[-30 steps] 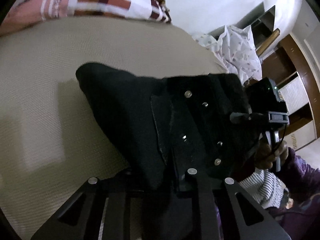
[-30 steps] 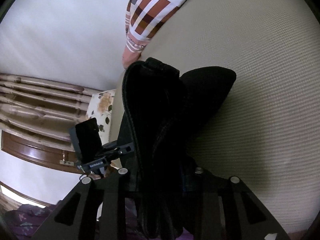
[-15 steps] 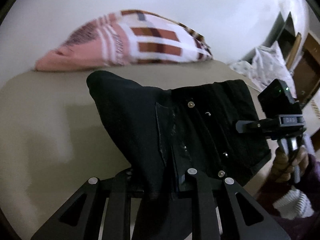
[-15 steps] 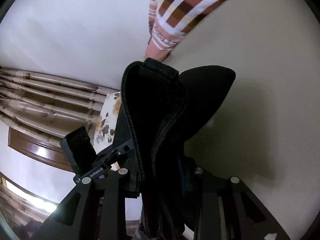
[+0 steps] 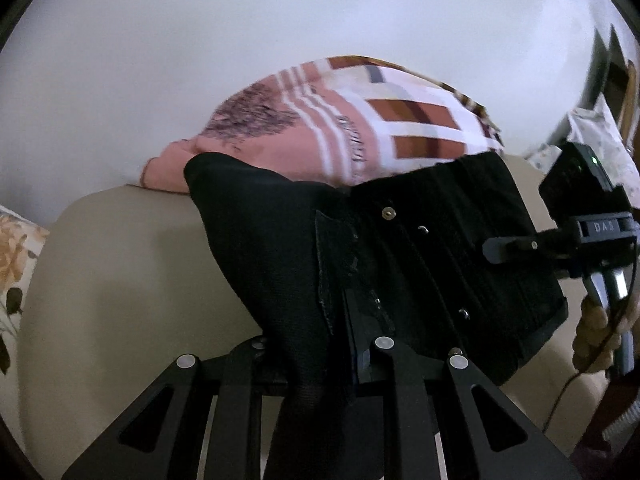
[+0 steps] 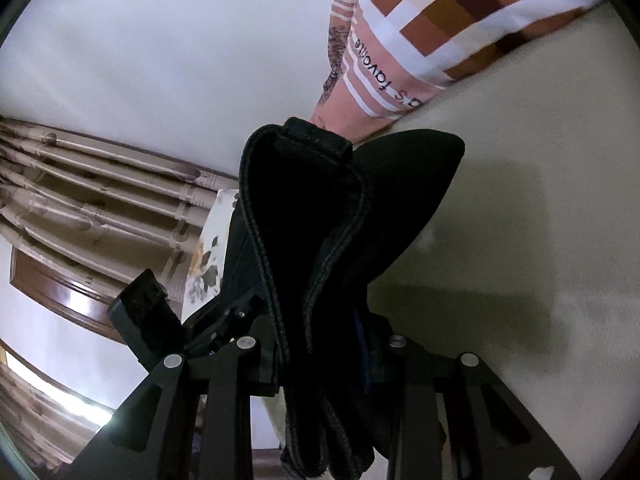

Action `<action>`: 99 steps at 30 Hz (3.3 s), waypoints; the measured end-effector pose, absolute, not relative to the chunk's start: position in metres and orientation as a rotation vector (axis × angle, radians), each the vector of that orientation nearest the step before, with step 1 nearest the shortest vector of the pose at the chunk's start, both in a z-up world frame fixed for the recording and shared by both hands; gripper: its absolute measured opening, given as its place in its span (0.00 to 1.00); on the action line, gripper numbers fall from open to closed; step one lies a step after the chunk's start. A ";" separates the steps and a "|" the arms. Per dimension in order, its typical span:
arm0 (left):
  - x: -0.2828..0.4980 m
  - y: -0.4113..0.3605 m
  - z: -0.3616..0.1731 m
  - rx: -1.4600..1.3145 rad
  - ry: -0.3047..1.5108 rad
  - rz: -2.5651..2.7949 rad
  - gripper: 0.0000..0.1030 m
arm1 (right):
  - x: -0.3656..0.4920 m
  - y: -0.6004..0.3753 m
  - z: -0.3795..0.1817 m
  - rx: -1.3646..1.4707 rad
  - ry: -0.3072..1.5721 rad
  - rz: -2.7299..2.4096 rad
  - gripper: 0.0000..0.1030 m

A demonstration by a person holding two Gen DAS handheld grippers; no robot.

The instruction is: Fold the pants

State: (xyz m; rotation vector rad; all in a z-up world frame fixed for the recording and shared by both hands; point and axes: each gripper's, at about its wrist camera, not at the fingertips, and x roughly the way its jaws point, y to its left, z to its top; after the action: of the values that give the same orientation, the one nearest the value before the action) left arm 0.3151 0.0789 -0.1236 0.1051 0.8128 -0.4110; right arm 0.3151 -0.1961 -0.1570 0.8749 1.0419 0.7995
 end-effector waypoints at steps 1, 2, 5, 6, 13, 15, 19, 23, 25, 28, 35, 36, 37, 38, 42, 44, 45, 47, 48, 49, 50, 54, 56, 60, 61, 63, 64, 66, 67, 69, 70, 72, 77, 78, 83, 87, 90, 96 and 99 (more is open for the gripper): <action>0.320 0.082 -0.124 0.103 0.810 -0.403 0.18 | 0.322 -0.192 -0.160 0.884 1.040 0.801 0.26; 0.324 0.084 -0.125 0.105 0.808 -0.394 0.18 | 0.327 -0.189 -0.162 0.890 1.040 0.801 0.26; 0.339 0.092 -0.131 0.113 0.805 -0.365 0.18 | 0.342 -0.178 -0.168 0.889 1.040 0.802 0.26; 0.343 0.096 -0.133 0.112 0.805 -0.358 0.18 | 0.345 -0.176 -0.170 0.891 1.042 0.802 0.26; 0.356 0.110 -0.151 0.095 0.828 -0.334 0.18 | 0.366 -0.167 -0.188 0.894 1.053 0.784 0.26; 0.357 0.111 -0.156 0.092 0.823 -0.328 0.19 | 0.367 -0.167 -0.192 0.888 1.059 0.775 0.26; 0.359 0.114 -0.164 0.074 0.809 -0.301 0.24 | 0.367 -0.174 -0.199 0.846 1.071 0.735 0.26; 0.360 0.116 -0.171 0.078 0.786 -0.253 0.37 | 0.364 -0.173 -0.197 0.762 1.061 0.683 0.26; 0.361 0.118 -0.174 0.072 0.781 -0.230 0.46 | 0.362 -0.168 -0.192 0.691 1.049 0.647 0.27; 0.362 0.122 -0.180 0.055 0.775 -0.180 0.62 | 0.361 -0.155 -0.184 0.562 1.031 0.566 0.35; 0.354 0.118 -0.186 0.133 0.727 -0.064 0.78 | 0.349 -0.135 -0.171 0.345 0.944 0.413 0.55; 0.352 0.115 -0.185 0.159 0.717 -0.042 0.78 | 0.347 -0.132 -0.169 0.317 0.931 0.395 0.61; 0.349 0.112 -0.182 0.183 0.708 -0.032 0.78 | 0.346 -0.132 -0.168 0.307 0.925 0.386 0.65; 0.346 0.111 -0.179 0.179 0.706 -0.046 0.78 | 0.345 -0.132 -0.167 0.303 0.918 0.379 0.65; 0.327 0.110 -0.160 0.123 0.666 -0.081 0.78 | 0.327 -0.138 -0.142 0.318 0.835 0.340 0.65; 0.312 0.110 -0.147 0.093 0.630 -0.081 0.79 | 0.309 -0.132 -0.118 0.273 0.763 0.326 0.71; 0.306 0.109 -0.141 0.078 0.618 -0.085 0.80 | 0.297 -0.126 -0.105 0.238 0.724 0.320 0.82; 0.289 0.108 -0.127 0.040 0.599 -0.082 0.84 | 0.277 -0.118 -0.090 0.200 0.677 0.311 0.91; 0.282 0.107 -0.121 0.024 0.592 -0.081 0.86 | 0.262 -0.110 -0.081 0.168 0.646 0.295 0.94; 0.275 0.105 -0.116 0.013 0.582 -0.081 0.87 | 0.252 -0.103 -0.076 0.144 0.633 0.279 0.95; 0.268 0.104 -0.111 0.007 0.572 -0.074 0.88 | 0.245 -0.099 -0.074 0.131 0.628 0.273 0.95; 0.233 0.097 -0.084 0.033 0.512 0.001 0.95 | 0.209 -0.097 -0.062 0.154 0.609 0.261 0.96; 0.213 0.096 -0.071 0.039 0.465 0.009 0.98 | 0.192 -0.104 -0.052 0.177 0.589 0.259 0.97; 0.181 0.095 -0.048 0.050 0.417 0.032 1.00 | 0.169 -0.113 -0.035 0.184 0.554 0.251 0.98; 0.172 0.095 -0.042 0.058 0.404 0.044 1.00 | 0.163 -0.115 -0.030 0.186 0.545 0.250 0.99; 0.157 0.095 -0.033 0.065 0.377 0.055 1.00 | 0.153 -0.117 -0.022 0.188 0.528 0.248 0.99; 0.148 0.095 -0.027 0.063 0.361 0.055 1.00 | 0.148 -0.118 -0.019 0.187 0.522 0.245 0.99; 0.137 0.096 -0.019 0.055 0.347 0.038 1.00 | 0.139 -0.120 -0.011 0.185 0.508 0.245 0.99; 0.129 0.097 -0.014 0.047 0.334 0.032 1.00 | 0.135 -0.121 -0.008 0.184 0.503 0.246 0.99; 0.118 0.098 -0.004 0.033 0.312 0.019 1.00 | 0.127 -0.123 -0.003 0.181 0.496 0.246 0.99; 0.112 0.098 0.002 0.029 0.300 0.007 1.00 | 0.124 -0.123 -0.001 0.181 0.496 0.248 0.99; 0.105 0.097 0.013 0.029 0.290 -0.016 1.00 | 0.118 -0.125 0.003 0.182 0.493 0.255 0.99; 0.089 0.091 0.037 0.019 0.273 -0.038 1.00 | 0.102 -0.126 0.018 0.175 0.463 0.258 0.99; 0.087 0.090 0.039 0.020 0.270 -0.040 1.00 | 0.098 -0.126 0.021 0.177 0.455 0.261 0.99; 0.073 0.083 0.051 0.040 0.235 -0.042 1.00 | 0.085 -0.126 0.035 0.158 0.414 0.266 0.99; 0.065 0.082 0.057 0.032 0.225 -0.048 1.00 | 0.077 -0.127 0.040 0.154 0.399 0.258 0.99; 0.062 0.084 0.060 0.018 0.220 -0.055 1.00 | 0.074 -0.129 0.042 0.156 0.394 0.248 0.99; 0.064 0.084 0.060 0.008 0.238 -0.050 1.00 | 0.073 -0.130 0.042 0.157 0.398 0.238 0.99; 0.065 0.083 0.059 0.013 0.233 -0.039 1.00 | 0.072 -0.128 0.042 0.150 0.402 0.239 0.99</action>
State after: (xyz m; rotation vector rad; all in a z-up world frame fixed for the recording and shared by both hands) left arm 0.0651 0.0833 0.0592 0.0127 0.2330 -0.0386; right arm 0.0717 -0.1283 0.0416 0.1500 0.4020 0.2388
